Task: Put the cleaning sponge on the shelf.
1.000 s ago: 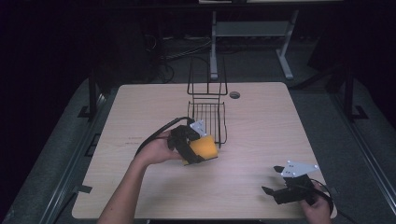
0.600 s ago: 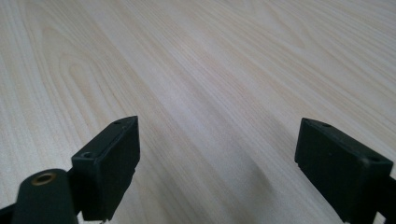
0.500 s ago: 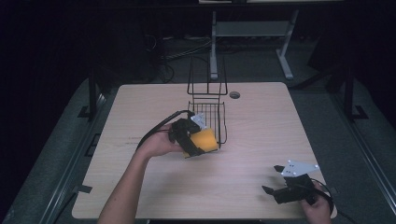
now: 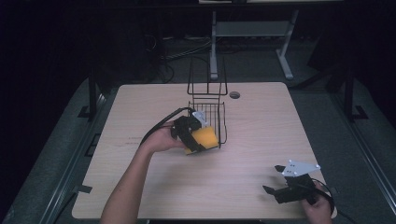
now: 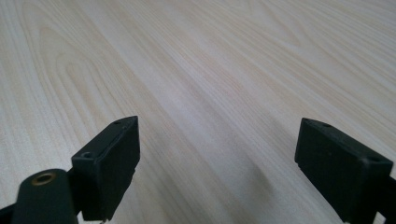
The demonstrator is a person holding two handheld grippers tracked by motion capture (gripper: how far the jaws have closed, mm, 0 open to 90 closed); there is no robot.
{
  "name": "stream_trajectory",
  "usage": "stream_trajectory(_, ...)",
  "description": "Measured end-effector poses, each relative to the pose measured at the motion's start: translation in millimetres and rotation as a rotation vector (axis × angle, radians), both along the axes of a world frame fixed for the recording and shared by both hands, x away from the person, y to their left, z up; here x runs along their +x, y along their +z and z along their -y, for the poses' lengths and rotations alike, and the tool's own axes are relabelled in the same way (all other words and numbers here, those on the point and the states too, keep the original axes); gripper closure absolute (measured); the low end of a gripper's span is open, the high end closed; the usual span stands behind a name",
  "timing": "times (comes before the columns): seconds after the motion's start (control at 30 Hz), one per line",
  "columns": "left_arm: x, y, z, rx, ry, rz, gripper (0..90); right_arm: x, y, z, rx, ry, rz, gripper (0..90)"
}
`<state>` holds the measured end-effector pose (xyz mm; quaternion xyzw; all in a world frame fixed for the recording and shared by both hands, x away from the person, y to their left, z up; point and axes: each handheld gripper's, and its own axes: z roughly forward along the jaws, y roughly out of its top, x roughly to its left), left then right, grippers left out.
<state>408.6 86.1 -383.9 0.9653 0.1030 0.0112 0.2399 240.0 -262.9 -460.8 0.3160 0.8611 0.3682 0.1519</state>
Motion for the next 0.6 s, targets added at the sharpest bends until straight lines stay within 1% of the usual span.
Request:
stream_trajectory(0.03, 1.6, 0.3, 1.4, 0.0, -0.009, 0.0, 21.6, -0.2, 0.4, 0.9, 0.001, -0.002, 0.0, 13.8)
stream_trajectory(0.17, 6.4, 1.3, 4.7, 0.003, 0.001, -0.009, 21.6, -0.1, 0.4, 2.9, 0.003, -0.008, -0.001, 13.8)
stream_trajectory(0.27, 12.0, 1.6, 7.3, 0.017, 0.003, -0.008, 21.6, -0.2, 0.4, 4.8, 0.005, -0.013, 0.001, 13.8)
stream_trajectory(0.33, 15.7, 1.5, 8.2, -0.001, 0.005, -0.01, 21.6, 0.0, 0.5, 5.2, 0.006, -0.016, 0.001, 13.8)
stream_trajectory(0.37, 18.0, 1.8, 8.7, 0.004, 0.005, -0.01, 21.6, 0.1, 0.4, 5.3, 0.013, -0.018, -0.002, 13.8)
stream_trajectory(0.4, 21.4, 1.4, 10.2, 0.012, 0.003, -0.004, 21.6, 0.0, 0.8, 5.7, 0.012, -0.02, 0.001, 13.8)
stream_trajectory(0.43, 21.4, 1.4, 10.2, 0.012, 0.003, -0.004, 21.6, 0.0, 0.8, 5.7, 0.012, -0.02, 0.001, 13.8)
stream_trajectory(0.5, 25.7, 1.5, 12.8, 0.025, -0.012, 0.01, 21.5, 0.4, 0.7, 5.8, 0.01, -0.019, -0.001, 13.8)
stream_trajectory(0.57, 26.6, 1.9, 14.4, 0.018, -0.011, 0.011, 21.6, 0.4, 0.6, 5.8, 0.011, -0.019, -0.002, 13.8)
stream_trajectory(0.6, 28.0, 1.4, 15.0, 0.005, -0.008, 0.007, 21.6, 0.6, 0.7, 5.9, 0.01, -0.021, -0.001, 13.8)
